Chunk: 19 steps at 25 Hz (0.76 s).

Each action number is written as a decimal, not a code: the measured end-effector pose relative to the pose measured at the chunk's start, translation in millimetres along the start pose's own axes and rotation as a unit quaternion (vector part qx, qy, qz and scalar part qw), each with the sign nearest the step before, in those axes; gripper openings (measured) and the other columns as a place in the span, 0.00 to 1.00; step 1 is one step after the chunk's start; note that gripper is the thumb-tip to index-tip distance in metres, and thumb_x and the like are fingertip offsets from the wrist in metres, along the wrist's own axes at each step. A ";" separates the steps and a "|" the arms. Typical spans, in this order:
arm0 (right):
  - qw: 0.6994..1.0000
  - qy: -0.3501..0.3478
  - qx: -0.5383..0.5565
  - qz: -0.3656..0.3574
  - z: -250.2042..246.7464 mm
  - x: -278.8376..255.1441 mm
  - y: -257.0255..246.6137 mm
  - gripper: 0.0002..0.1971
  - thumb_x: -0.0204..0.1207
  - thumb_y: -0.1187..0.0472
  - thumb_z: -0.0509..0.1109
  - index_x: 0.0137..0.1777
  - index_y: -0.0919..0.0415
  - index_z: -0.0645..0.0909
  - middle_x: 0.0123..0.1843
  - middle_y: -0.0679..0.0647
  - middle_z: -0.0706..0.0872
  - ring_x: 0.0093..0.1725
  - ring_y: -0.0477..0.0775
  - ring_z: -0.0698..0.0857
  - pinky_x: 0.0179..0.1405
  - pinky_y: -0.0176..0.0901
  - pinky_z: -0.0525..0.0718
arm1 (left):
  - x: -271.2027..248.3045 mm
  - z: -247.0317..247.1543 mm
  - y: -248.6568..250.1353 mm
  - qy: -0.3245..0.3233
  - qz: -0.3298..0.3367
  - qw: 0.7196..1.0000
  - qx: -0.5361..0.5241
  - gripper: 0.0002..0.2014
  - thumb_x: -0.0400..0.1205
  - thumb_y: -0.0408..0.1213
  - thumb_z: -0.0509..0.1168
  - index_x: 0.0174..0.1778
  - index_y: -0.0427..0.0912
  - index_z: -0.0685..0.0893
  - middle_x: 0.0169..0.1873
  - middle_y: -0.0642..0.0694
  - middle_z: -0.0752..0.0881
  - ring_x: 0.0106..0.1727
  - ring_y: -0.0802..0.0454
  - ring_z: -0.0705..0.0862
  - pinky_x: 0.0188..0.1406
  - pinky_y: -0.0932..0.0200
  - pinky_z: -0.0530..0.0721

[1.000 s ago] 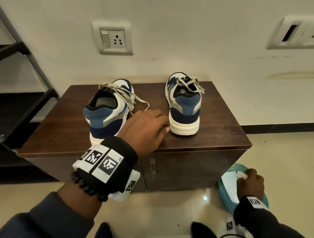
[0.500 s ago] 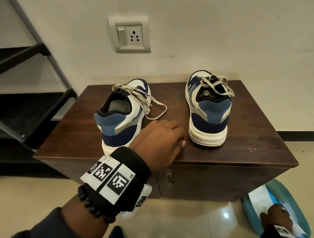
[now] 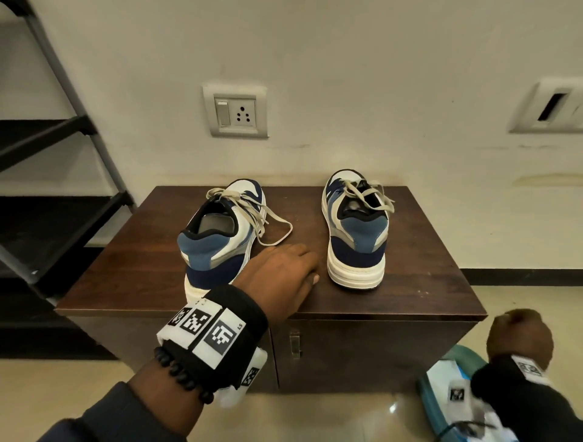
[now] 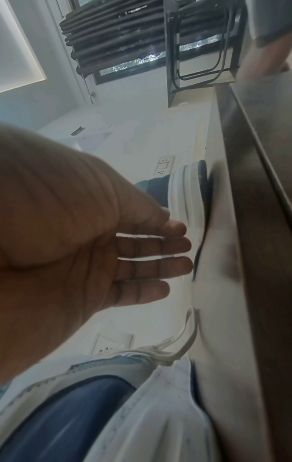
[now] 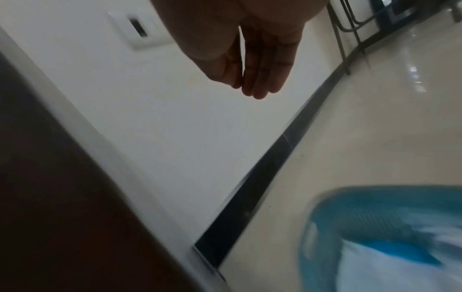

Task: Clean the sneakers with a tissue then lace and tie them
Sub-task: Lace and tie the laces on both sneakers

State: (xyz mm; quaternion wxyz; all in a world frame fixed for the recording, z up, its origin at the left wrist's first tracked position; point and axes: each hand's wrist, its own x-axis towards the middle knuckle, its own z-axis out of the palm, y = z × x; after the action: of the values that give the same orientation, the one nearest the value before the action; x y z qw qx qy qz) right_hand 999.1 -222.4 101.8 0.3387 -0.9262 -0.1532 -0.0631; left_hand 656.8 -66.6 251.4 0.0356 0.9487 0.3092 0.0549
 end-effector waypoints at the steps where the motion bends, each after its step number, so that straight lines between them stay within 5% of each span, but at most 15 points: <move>1: 0.998 0.029 0.047 -0.019 -11.6 12.3 -34.7 0.21 0.69 0.53 0.54 0.48 0.68 0.81 0.47 0.75 0.84 0.49 0.76 0.82 0.52 0.62 0.80 | -1.2 -1.0 0.1 0.017 -0.006 1.000 -0.004 0.11 0.87 0.46 0.53 0.59 0.48 0.76 0.55 0.50 0.79 0.57 0.52 0.78 0.52 0.61 0.69; 6: 0.953 0.026 0.269 -0.141 -96.0 30.7 -147.4 0.07 0.77 0.52 0.62 0.50 0.50 0.79 0.48 0.57 0.87 0.47 0.61 0.87 0.55 0.58 0.83 | 0.9 -8.1 2.9 0.094 -0.018 0.990 -0.099 0.21 0.86 0.44 0.55 0.76 0.55 0.65 0.65 0.52 0.78 0.64 0.53 0.78 0.62 0.57 0.77; 10: 0.903 -0.131 0.304 -0.275 -125.5 -23.7 -215.8 0.03 0.78 0.57 0.65 0.47 0.53 0.80 0.41 0.49 0.88 0.37 0.49 0.88 0.40 0.49 0.86 | 7.2 -11.6 9.2 0.111 -0.030 0.984 -0.137 0.28 0.86 0.46 0.56 0.81 0.56 0.55 0.73 0.53 0.73 0.67 0.55 0.76 0.65 0.56 0.77; 13: 0.870 -0.244 0.279 -0.325 -121.9 -55.1 -234.1 0.04 0.79 0.56 0.65 0.46 0.51 0.81 0.41 0.47 0.88 0.36 0.45 0.87 0.39 0.44 0.84 | 7.9 -11.3 9.5 0.102 -0.031 0.984 -0.142 0.29 0.86 0.48 0.56 0.82 0.56 0.53 0.73 0.53 0.72 0.66 0.55 0.77 0.64 0.57 0.78; 19: 0.885 -0.243 0.238 -0.319 -89.0 -69.4 -231.4 0.03 0.80 0.51 0.64 0.49 0.44 0.79 0.46 0.40 0.84 0.44 0.37 0.82 0.39 0.31 0.78 | 18.0 -12.3 13.0 0.112 0.002 0.980 -0.165 0.32 0.85 0.48 0.58 0.81 0.68 0.48 0.78 0.52 0.64 0.75 0.54 0.70 0.70 0.52 0.76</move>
State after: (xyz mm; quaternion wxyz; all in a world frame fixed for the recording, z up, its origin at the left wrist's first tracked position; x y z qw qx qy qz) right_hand 856.7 -129.3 295.1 0.4630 -0.7049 -0.5284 0.0972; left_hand 677.3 -66.0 266.4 0.1568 0.9182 0.2964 0.2109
